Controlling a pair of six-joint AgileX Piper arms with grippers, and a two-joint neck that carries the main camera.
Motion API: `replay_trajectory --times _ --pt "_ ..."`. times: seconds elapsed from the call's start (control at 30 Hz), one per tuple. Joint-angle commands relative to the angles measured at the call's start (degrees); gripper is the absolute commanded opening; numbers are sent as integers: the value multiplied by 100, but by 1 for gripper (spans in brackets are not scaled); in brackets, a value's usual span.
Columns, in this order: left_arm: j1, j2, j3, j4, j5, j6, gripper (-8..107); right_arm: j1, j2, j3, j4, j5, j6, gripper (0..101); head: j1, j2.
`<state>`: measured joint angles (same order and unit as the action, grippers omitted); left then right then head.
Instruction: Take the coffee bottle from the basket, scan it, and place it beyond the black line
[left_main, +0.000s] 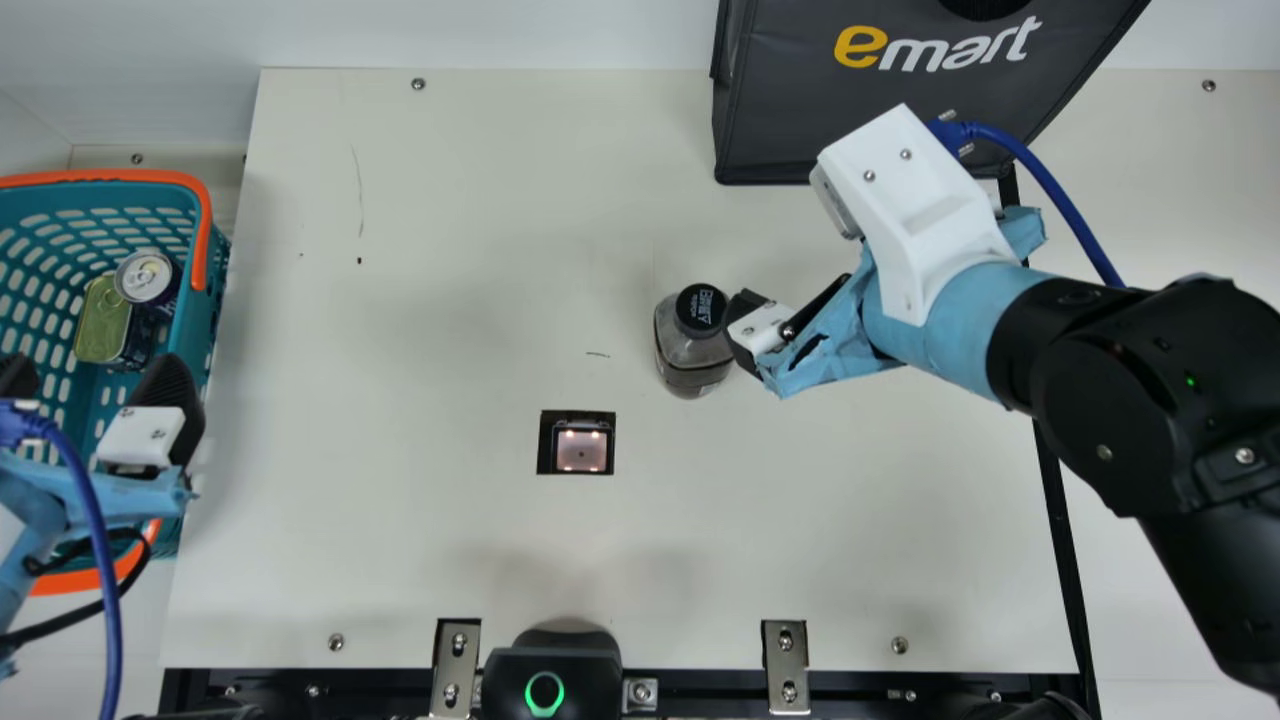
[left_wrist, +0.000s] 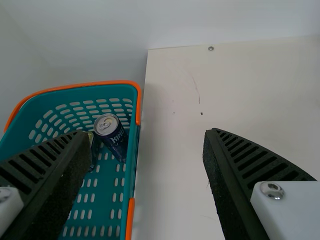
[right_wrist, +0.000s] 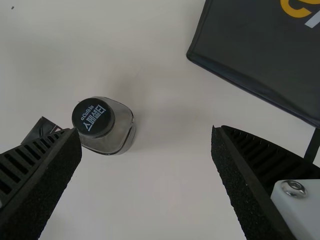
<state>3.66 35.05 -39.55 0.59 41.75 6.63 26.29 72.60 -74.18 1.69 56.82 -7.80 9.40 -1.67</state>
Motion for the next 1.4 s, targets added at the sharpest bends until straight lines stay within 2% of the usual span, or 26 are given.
replay_trajectory --times 0.0,1.37 --pt "0 0 0 0 0 0 90 7 24 -3 1 -16 -36 91 -148 9" --pt "0 0 0 0 0 0 90 560 709 -237 151 -17 -329 91 -148 9"
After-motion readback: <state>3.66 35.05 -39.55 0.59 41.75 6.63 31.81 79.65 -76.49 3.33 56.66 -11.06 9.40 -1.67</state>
